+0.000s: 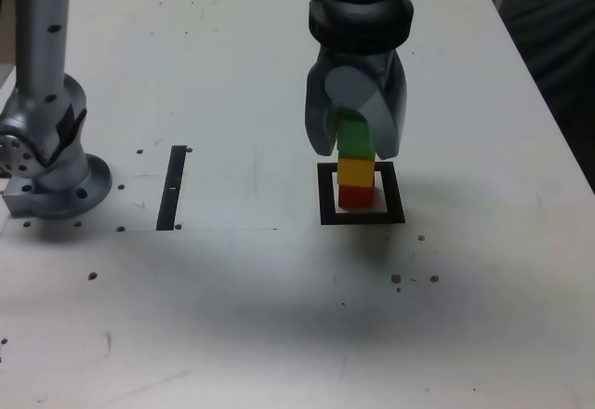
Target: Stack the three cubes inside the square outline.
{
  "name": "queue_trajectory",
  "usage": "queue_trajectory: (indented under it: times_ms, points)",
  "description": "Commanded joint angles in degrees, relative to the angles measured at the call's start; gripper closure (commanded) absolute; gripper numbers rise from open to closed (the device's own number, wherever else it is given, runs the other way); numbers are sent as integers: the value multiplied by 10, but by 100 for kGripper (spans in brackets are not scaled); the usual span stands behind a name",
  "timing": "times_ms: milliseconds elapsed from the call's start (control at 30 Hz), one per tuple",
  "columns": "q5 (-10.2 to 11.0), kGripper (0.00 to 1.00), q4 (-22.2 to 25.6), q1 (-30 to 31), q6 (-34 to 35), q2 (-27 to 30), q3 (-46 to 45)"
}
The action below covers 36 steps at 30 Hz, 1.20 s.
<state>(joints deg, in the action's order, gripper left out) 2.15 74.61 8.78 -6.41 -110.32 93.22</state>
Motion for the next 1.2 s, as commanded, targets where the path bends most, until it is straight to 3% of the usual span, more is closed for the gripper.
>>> queue_trajectory:
  times_ms: [0, 133, 200, 500, 800, 1167]
  points:
    - [-2, 55, -5, 1, 0, -2, -3]
    - [-1, 14, -13, 1, 0, -1, -11]
    - [-1, 2, -15, 1, 0, 0, -13]
    - [6, 1, -17, 1, 1, 19, -21]
    - [26, 0, -15, 1, 15, 72, -48]
    - [34, 0, -15, 1, 57, 163, -161]
